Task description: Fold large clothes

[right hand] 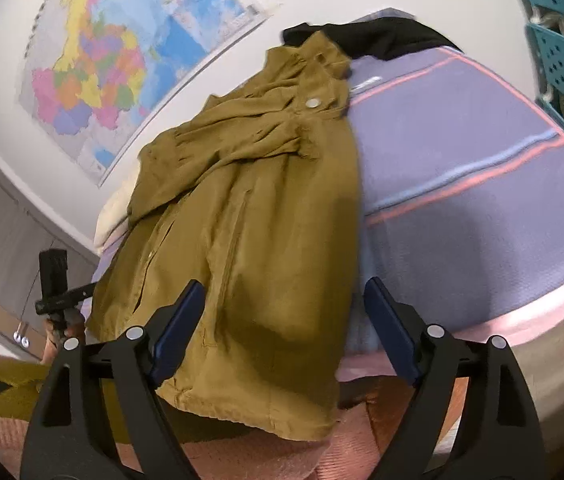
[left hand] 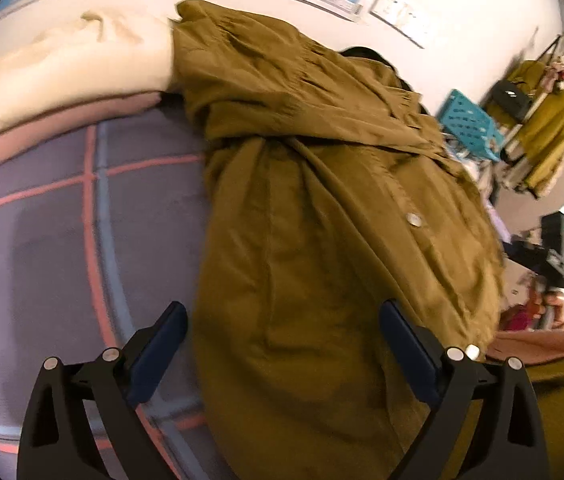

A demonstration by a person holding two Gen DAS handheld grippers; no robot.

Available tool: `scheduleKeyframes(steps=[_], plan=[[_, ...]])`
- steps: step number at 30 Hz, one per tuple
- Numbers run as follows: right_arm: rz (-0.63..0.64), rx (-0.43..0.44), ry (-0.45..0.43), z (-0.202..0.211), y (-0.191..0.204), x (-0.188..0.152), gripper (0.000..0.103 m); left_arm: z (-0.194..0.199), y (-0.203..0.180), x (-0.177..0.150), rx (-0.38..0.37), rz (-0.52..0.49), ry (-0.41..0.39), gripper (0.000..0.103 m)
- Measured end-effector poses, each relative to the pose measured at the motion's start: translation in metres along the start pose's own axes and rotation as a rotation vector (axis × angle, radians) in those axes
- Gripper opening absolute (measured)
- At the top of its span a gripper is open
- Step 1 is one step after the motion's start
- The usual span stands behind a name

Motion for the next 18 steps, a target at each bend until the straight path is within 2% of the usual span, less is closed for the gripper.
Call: scheduleKeyframes(steps=[2,4,8,11,12,13,14,15,16,17,18], plan=[[0.008,0.081,0.005,-0.006,0.011,-0.001,0.074,0.004,-0.003,-0.003,-0.053,0.012,0.019,0.092],[0.033,0.082,0.032,-0.012,0.017,-0.004,0.074,0.004,-0.003,-0.006,-0.094,0.028,0.032,0.092],[-0.004,0.102,0.026,-0.010,0.010,-0.006,0.067,0.003,-0.001,-0.004,-0.017,0.005,0.017,0.090],[0.031,0.096,0.025,-0.010,0.014,-0.008,0.070,-0.001,-0.005,-0.004,0.004,-0.015,0.020,0.091],[0.039,0.104,0.021,-0.011,0.017,-0.009,0.070,-0.003,-0.010,-0.005,-0.009,-0.022,0.024,0.088],[0.027,0.130,0.017,-0.012,0.018,-0.009,0.070,-0.003,-0.012,-0.006,-0.029,-0.017,0.026,0.078],[0.006,0.174,0.012,-0.015,0.020,-0.009,0.062,-0.005,-0.016,-0.005,-0.060,-0.001,0.033,0.067],[-0.002,0.198,0.013,-0.017,0.020,-0.010,0.045,-0.006,-0.017,-0.005,-0.068,0.009,0.037,0.061],[-0.012,0.204,0.014,-0.020,0.020,-0.009,0.037,-0.008,-0.018,-0.004,-0.056,0.018,0.031,0.044],[-0.028,0.214,0.012,-0.022,0.019,-0.008,0.015,-0.008,-0.018,-0.002,-0.037,0.026,0.023,0.026],[-0.060,0.262,-0.016,-0.019,0.018,-0.004,0.008,-0.004,-0.017,-0.001,-0.034,0.040,0.014,0.023]])
Point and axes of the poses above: each gripper's, at about its wrist camera, not at the fingertips, and z roughly against the way its jaws point, y to its left, x to its top, the point moved 6 cm from there along -z, roughly the way its jaws point, and after that the axes turned 11 degrees about z, right-handed, at the moved point
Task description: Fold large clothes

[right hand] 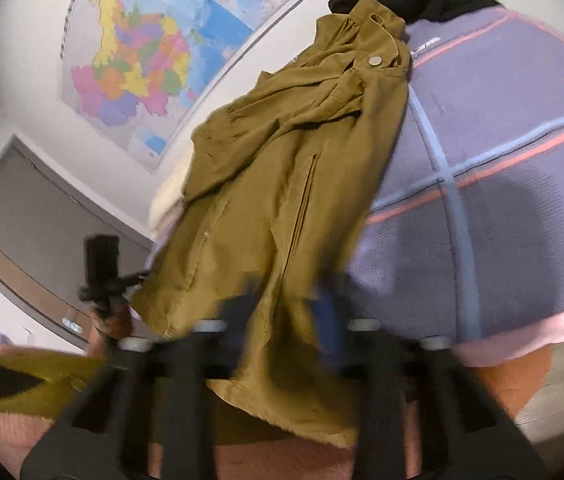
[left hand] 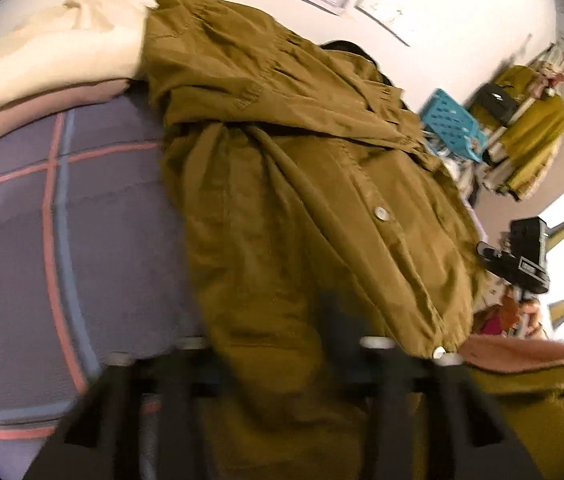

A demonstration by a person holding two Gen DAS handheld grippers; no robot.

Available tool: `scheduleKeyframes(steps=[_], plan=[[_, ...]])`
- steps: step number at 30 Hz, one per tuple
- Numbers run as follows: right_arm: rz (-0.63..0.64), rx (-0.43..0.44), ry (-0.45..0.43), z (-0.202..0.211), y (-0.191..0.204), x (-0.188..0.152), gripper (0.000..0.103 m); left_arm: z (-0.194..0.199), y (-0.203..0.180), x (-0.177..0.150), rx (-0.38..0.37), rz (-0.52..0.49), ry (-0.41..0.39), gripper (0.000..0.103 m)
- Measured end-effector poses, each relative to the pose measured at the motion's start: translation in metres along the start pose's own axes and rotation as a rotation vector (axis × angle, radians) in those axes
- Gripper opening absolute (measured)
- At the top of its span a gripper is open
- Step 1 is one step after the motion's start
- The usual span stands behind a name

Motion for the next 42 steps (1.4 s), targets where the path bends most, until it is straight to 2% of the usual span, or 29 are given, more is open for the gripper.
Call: scheduleKeyframes(steps=[1,2,3,4,5,6,8,11,13,15,16,17,18,19,20,22,24,29,31,34,37,38,39,40,41,42], plan=[[-0.010,0.054,-0.043,0.006,0.004,0.004,0.008,0.004,-0.002,0.002,-0.023,0.013,-0.011,0.017],[0.010,0.087,-0.078,0.014,0.011,0.009,0.008,0.013,-0.004,0.003,-0.058,0.023,-0.031,0.016],[0.029,0.083,-0.086,0.020,0.014,0.010,0.008,0.020,-0.008,0.002,-0.070,0.019,-0.051,0.016],[0.048,0.047,-0.074,0.023,0.013,0.011,0.019,0.025,-0.009,0.001,-0.068,0.003,-0.062,0.017],[0.042,0.039,-0.051,0.024,0.010,0.008,0.041,0.025,-0.012,0.000,-0.063,-0.004,-0.062,0.018],[0.036,0.047,-0.031,0.023,0.008,0.004,0.056,0.024,-0.012,-0.003,-0.065,-0.009,-0.050,0.022],[0.042,0.008,0.023,0.019,0.002,-0.007,0.058,0.015,-0.009,-0.007,-0.055,0.008,-0.011,0.043],[0.006,0.017,0.049,0.015,-0.008,-0.018,0.055,0.002,0.004,-0.011,-0.042,0.044,0.025,0.047],[-0.007,0.040,0.028,0.018,-0.010,-0.020,0.055,0.003,0.007,-0.010,-0.102,0.076,0.023,0.057],[0.008,0.046,0.025,0.019,-0.007,-0.023,0.057,0.002,0.006,-0.009,-0.116,0.089,0.023,0.059],[0.011,0.051,0.025,0.017,-0.005,-0.024,0.057,0.000,0.005,-0.009,-0.116,0.087,0.022,0.060],[0.014,0.060,0.037,0.014,-0.002,-0.025,0.043,-0.002,0.003,-0.008,-0.109,0.082,0.021,0.051],[0.019,0.056,0.046,0.010,0.002,-0.025,0.015,-0.003,0.001,-0.008,-0.104,0.073,0.021,0.036],[0.015,0.074,0.041,0.006,0.007,-0.024,0.012,-0.005,-0.002,-0.007,-0.087,0.063,0.022,0.019],[0.012,0.108,0.020,0.007,0.013,-0.021,0.011,-0.003,-0.003,-0.005,-0.063,0.055,0.006,0.015],[0.024,0.126,-0.027,0.014,0.025,-0.011,0.009,0.008,-0.011,0.000,-0.067,0.047,-0.044,0.010],[0.048,0.165,-0.130,0.038,0.042,0.004,0.005,0.025,-0.020,0.005,-0.078,0.041,-0.094,0.009],[0.162,0.231,-0.345,0.109,0.090,0.031,0.004,0.078,-0.039,0.014,-0.154,0.024,-0.211,0.008],[0.186,0.269,-0.368,0.119,0.096,0.031,0.003,0.097,-0.042,0.015,-0.192,0.028,-0.256,0.008],[0.158,0.220,-0.306,0.107,0.085,0.025,0.003,0.100,-0.033,0.016,-0.199,0.046,-0.254,0.009],[0.056,0.236,-0.196,0.076,0.061,0.006,0.012,0.075,-0.020,0.010,-0.179,0.075,-0.177,0.009],[0.035,0.197,-0.151,0.064,0.053,-0.004,0.025,0.065,-0.015,0.006,-0.163,0.077,-0.152,0.009],[0.017,0.182,-0.126,0.055,0.048,-0.011,0.034,0.057,-0.009,0.003,-0.154,0.088,-0.129,0.009],[-0.019,0.188,-0.102,0.049,0.039,-0.020,0.036,0.054,-0.002,0.000,-0.155,0.090,-0.112,0.009],[-0.043,0.169,-0.088,0.046,0.033,-0.025,0.051,0.050,0.003,-0.004,-0.151,0.087,-0.096,0.009],[-0.064,0.114,-0.062,0.042,0.024,-0.033,0.064,0.047,0.005,-0.007,-0.145,0.086,-0.086,0.010]])
Point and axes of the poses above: each gripper's, at about its wrist camera, not at the fingertips, and z roughly against the way its jaws point, y to its left, x to its top, the point moved 6 cm from there along -z, roughly the way its jaws point, and after that the axes turned 11 degrees about z, right-handed, at the moved point
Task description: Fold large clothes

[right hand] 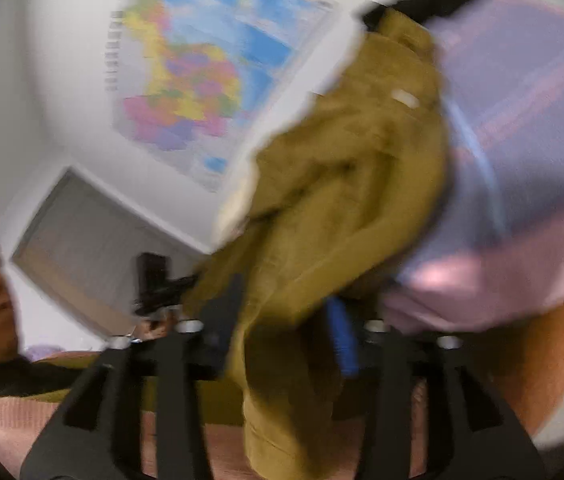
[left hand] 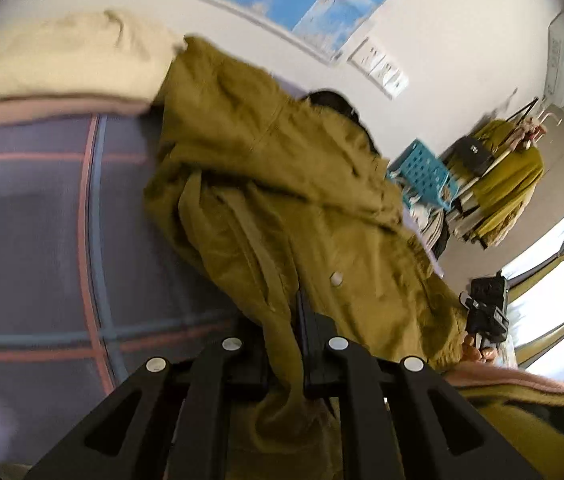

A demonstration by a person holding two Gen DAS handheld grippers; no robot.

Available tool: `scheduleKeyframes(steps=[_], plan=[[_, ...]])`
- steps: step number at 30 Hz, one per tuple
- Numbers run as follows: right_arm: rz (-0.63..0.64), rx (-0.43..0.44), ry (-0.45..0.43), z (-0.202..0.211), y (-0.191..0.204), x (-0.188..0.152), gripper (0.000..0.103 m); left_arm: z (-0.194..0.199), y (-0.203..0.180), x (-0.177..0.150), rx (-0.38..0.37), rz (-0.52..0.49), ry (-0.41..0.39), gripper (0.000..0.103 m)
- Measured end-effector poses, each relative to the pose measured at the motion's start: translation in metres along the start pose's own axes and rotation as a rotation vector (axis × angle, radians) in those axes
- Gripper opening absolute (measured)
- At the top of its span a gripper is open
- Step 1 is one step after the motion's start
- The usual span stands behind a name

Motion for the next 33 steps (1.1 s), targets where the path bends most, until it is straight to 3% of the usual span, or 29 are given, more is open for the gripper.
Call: scheduleKeyframes(steps=[1,3,5,6,7,9,10,11,12,14,18,22,27,33], plan=[[-0.004,-0.029,0.021,0.000,-0.007,-0.007,0.067,-0.003,0.005,-0.002,0.014,0.002,0.012,0.012],[-0.042,0.017,0.027,0.001,-0.012,-0.016,0.075,-0.009,0.013,-0.005,0.035,-0.003,0.036,0.022],[-0.055,0.026,0.045,-0.003,-0.015,-0.025,0.075,-0.016,0.025,-0.008,0.055,0.010,0.065,0.045],[-0.055,0.037,0.059,-0.007,-0.014,-0.028,0.073,-0.019,0.028,-0.010,0.060,0.009,0.076,0.047],[-0.052,0.067,0.079,-0.011,-0.010,-0.034,0.069,-0.022,0.033,-0.012,0.061,0.012,0.091,0.048],[-0.019,0.116,0.108,-0.018,0.002,-0.040,0.043,-0.020,0.037,-0.013,0.035,0.010,0.098,0.049],[0.015,0.138,0.120,-0.021,0.012,-0.041,0.038,-0.020,0.035,-0.014,0.033,0.003,0.102,0.043],[0.044,0.138,0.120,-0.019,0.018,-0.040,0.026,-0.020,0.031,-0.016,0.039,-0.012,0.104,0.026],[0.088,0.146,0.101,-0.016,0.030,-0.036,0.020,-0.021,0.025,-0.018,0.039,-0.029,0.106,0.015],[0.121,0.178,0.049,-0.009,0.046,-0.022,0.016,-0.017,0.016,-0.014,0.038,-0.040,0.076,0.009],[0.214,0.168,-0.025,-0.001,0.074,0.017,0.015,0.010,-0.006,0.008,-0.035,-0.046,-0.019,0.009],[0.240,0.166,-0.118,0.007,0.083,0.063,0.015,0.024,-0.023,0.034,-0.037,-0.047,-0.060,0.009],[0.218,0.151,-0.203,0.006,0.079,0.120,0.015,0.036,-0.029,0.077,-0.058,-0.003,-0.072,0.010],[0.164,0.136,-0.279,0.001,0.057,0.181,0.013,0.031,-0.046,0.130,-0.031,-0.013,-0.059,0.011]])
Point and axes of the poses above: each gripper's, at about its wrist camera, not at the fingertips, and z roughly against the way its jaws point, y to its left, x to its top, the point moved 6 cm from there along -z, roughly the way its jaws point, and after that the axes turned 11 degrees about z, right-handed, at the moved point
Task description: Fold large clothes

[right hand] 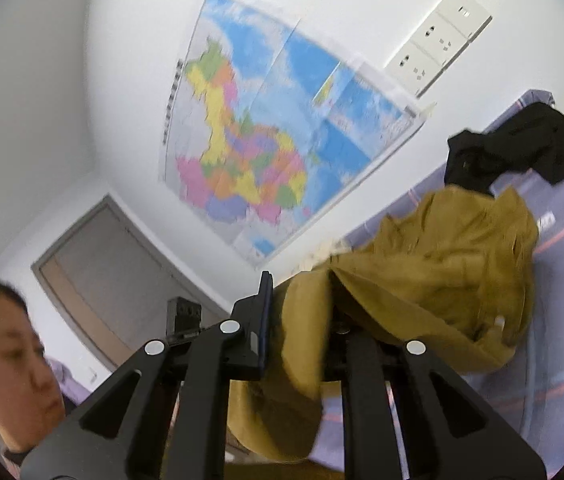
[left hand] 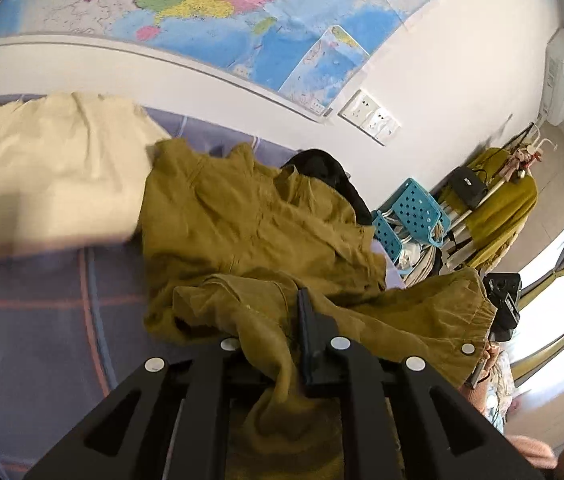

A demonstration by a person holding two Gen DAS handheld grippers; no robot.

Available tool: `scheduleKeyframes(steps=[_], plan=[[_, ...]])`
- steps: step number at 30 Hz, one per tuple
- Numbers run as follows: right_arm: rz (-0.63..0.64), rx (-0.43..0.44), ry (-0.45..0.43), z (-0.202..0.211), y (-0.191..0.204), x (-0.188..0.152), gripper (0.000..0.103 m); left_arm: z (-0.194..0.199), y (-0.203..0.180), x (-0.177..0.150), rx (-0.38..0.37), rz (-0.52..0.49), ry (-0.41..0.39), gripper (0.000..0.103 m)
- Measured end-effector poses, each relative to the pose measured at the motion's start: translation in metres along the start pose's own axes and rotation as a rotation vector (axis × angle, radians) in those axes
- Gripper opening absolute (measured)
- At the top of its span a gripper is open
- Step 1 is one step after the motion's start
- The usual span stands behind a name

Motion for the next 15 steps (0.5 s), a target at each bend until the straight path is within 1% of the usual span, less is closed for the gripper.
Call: scheduleKeyframes(steps=[2,7,11,13,15], plan=[[0.001,-0.024,-0.004,-0.008,-0.012,0.016,0.011,-0.006,-0.002,0.022,0.013,0.012,0.008,0.012],[-0.042,-0.059,-0.001,-0.030,-0.042,0.040,0.009,-0.030,-0.001,0.067,0.051,0.060,0.025,0.012],[-0.079,-0.094,-0.006,-0.043,-0.072,0.056,0.009,-0.052,0.000,0.092,0.081,0.079,0.047,0.013],[-0.126,-0.117,-0.001,-0.053,-0.093,0.060,0.009,-0.066,0.001,0.104,0.110,0.077,0.063,0.013],[-0.157,-0.150,0.008,-0.062,-0.115,0.063,0.009,-0.075,0.003,0.111,0.122,0.075,0.076,0.013]])
Point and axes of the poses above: each gripper's, at about its wrist camera, not at the fingertips, and z roughly against the way its jaws point, y to its left, x to its top, the point moved 6 cm from there along -z, roughly the way its jaws point, and after that the axes turned 11 degrees about z, right-handed, at the moved point
